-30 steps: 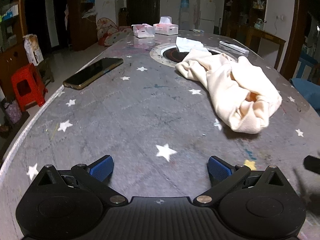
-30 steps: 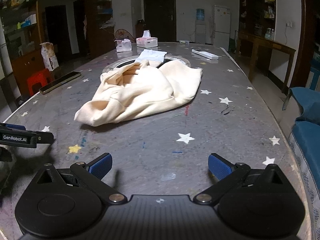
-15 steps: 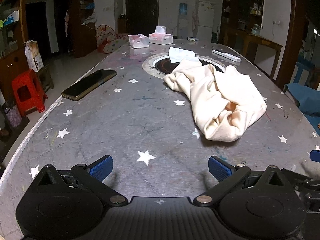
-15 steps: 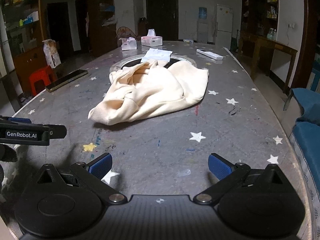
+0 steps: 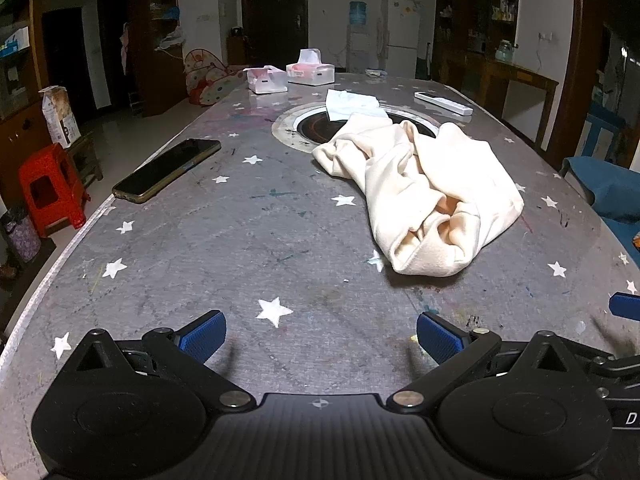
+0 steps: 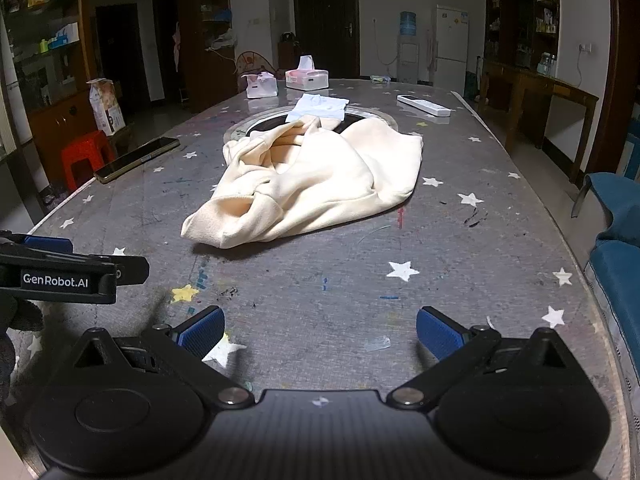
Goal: Fold clothes
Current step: 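Move both grippers toward the crumpled cream sweatshirt on the table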
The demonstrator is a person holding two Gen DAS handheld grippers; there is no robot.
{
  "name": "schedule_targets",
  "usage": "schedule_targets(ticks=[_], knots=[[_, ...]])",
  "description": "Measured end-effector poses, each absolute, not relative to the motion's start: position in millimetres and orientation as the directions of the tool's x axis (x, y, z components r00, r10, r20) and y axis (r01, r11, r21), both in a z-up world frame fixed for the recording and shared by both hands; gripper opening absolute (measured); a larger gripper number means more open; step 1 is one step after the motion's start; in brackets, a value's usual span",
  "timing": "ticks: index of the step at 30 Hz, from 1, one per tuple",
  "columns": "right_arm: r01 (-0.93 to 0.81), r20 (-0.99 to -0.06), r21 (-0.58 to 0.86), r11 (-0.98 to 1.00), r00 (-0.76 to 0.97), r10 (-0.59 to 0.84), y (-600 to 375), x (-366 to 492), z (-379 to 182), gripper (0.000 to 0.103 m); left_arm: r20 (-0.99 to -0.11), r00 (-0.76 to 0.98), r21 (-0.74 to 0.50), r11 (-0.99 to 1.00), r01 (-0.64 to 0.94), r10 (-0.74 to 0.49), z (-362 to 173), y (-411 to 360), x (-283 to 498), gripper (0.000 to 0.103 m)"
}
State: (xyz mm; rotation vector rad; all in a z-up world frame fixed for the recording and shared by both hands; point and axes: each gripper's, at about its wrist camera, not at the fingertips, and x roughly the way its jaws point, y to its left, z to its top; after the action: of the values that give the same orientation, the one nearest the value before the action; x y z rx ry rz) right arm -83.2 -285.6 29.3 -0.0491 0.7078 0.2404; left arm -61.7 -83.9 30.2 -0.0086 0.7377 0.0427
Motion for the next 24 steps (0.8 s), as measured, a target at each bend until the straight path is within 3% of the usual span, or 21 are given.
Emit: schedule_targets(ticks=[24], knots=[[-0.258,-0.652,0.039,0.965,0.726,0.220,-278.8,-76.6,30.6,0.103,-0.673,0.739,0.024,1.000,-0.013,0.026,33.0,-92.0,-52.7,0.103]])
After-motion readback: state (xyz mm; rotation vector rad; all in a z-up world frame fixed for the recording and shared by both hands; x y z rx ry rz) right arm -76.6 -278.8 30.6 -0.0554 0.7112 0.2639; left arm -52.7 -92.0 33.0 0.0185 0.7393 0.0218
